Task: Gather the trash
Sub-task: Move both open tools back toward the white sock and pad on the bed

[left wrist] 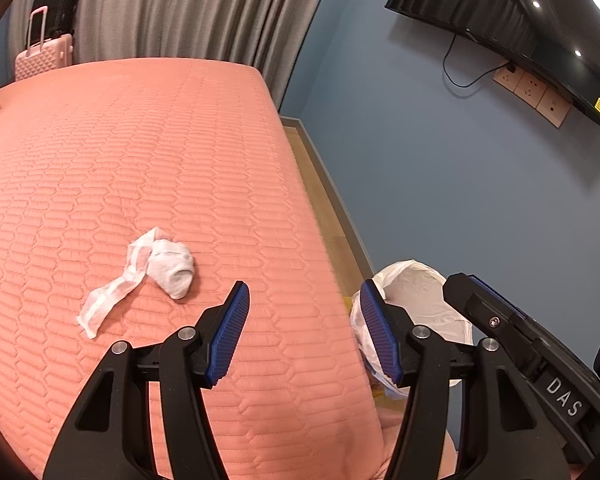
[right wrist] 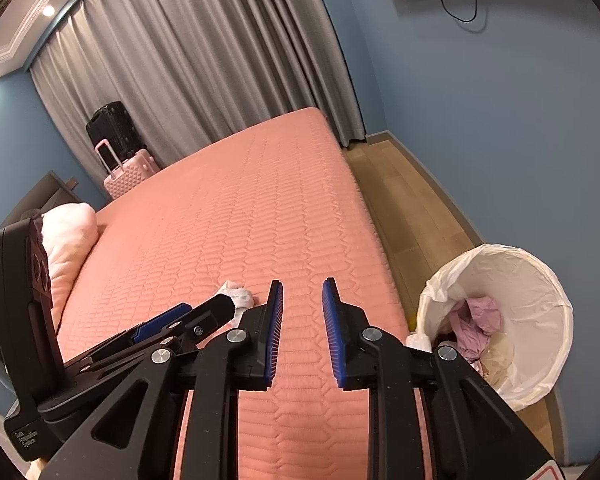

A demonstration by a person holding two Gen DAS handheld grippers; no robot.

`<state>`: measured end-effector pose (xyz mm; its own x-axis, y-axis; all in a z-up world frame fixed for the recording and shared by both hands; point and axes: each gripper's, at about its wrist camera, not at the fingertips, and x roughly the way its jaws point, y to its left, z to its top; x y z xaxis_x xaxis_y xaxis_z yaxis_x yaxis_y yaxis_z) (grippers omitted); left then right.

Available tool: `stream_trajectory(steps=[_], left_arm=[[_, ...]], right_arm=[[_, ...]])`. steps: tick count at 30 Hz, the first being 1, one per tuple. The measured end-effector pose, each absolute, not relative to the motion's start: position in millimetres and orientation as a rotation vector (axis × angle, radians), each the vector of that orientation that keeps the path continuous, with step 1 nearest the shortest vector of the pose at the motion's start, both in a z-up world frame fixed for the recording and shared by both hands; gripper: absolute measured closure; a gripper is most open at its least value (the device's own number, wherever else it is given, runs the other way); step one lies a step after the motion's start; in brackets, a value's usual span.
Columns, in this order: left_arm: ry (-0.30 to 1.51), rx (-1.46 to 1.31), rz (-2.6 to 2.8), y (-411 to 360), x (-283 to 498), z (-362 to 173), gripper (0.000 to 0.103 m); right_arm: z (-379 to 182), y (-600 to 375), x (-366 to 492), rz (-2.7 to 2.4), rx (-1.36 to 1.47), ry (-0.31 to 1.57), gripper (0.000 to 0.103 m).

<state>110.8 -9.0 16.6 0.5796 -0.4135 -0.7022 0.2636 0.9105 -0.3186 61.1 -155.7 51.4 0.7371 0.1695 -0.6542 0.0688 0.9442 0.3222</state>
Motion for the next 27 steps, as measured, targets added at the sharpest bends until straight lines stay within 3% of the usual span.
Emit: stream_trajectory(steps=[15, 24, 27], left_arm=[[0.892, -0.231, -0.304, 50.1, 113.2, -4.4, 0.048], [0.922, -0.257, -0.223, 96.7, 114.9, -25.1, 0.042], [0.934, -0.260, -0.187, 113.7, 116.0, -34.7, 0.039]], right_arm=[[37.9, -98.3, 79.7, 0.135, 0.271, 0.806, 0.081], [17.0, -63.5, 89.3, 0.173, 0.244, 0.855, 0.075], [10.0, -52.0, 93.7, 0.184, 0.239, 0.871, 0.069]])
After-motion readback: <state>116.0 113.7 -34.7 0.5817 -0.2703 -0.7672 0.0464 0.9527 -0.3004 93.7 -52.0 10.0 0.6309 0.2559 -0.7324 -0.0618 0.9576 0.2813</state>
